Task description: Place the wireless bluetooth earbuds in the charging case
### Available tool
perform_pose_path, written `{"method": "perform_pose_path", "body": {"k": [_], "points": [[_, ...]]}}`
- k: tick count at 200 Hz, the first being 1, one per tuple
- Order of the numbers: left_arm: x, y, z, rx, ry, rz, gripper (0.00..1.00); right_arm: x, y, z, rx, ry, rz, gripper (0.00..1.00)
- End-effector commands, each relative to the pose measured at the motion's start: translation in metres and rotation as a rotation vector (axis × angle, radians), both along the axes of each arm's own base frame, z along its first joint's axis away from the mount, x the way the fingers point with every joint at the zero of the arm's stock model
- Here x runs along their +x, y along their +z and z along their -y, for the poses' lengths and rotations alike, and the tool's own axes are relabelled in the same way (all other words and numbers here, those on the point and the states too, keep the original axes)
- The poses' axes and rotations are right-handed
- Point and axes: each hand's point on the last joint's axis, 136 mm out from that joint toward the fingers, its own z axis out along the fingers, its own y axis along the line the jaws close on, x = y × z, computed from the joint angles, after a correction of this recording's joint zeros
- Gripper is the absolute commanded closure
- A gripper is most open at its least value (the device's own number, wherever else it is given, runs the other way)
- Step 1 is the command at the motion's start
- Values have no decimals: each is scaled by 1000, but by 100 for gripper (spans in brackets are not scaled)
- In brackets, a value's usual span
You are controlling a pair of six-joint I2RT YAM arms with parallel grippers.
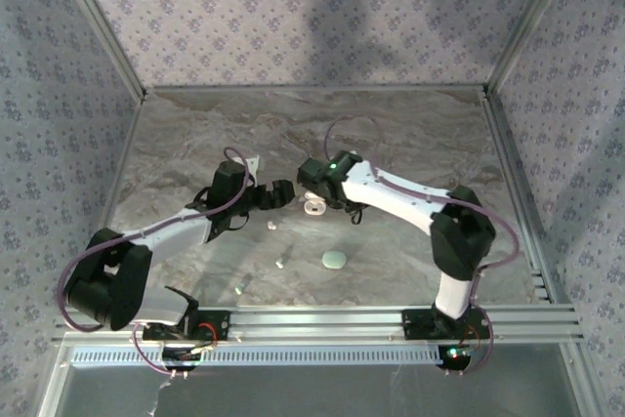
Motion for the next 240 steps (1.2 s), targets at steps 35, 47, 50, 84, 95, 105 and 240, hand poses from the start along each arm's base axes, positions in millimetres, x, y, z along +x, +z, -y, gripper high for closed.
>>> {"method": "perform_pose_path", "body": {"k": [35, 47, 50, 84, 95, 105, 240], "points": [[1, 16, -11, -37, 28, 34, 0, 4, 8, -11, -177, 26, 49, 87], [2, 18, -13, -38, 34, 38, 0, 5, 5, -16, -174, 33, 49, 87], [2, 17, -14, -36, 38, 37, 0, 5, 5, -17, -169, 34, 49, 87], [1, 23, -23, -44, 76, 76, 0, 5, -17, -42, 22, 81, 11, 87], [-1, 27, -29, -55, 101, 112, 0, 7, -23, -48, 81, 83, 5, 87], [-4, 32, -35, -69, 125, 145, 0, 9, -27, -54, 132, 92, 0, 87], [-23, 65, -61, -102, 216, 311, 0, 31, -66, -117, 331, 151, -38, 89]]}}
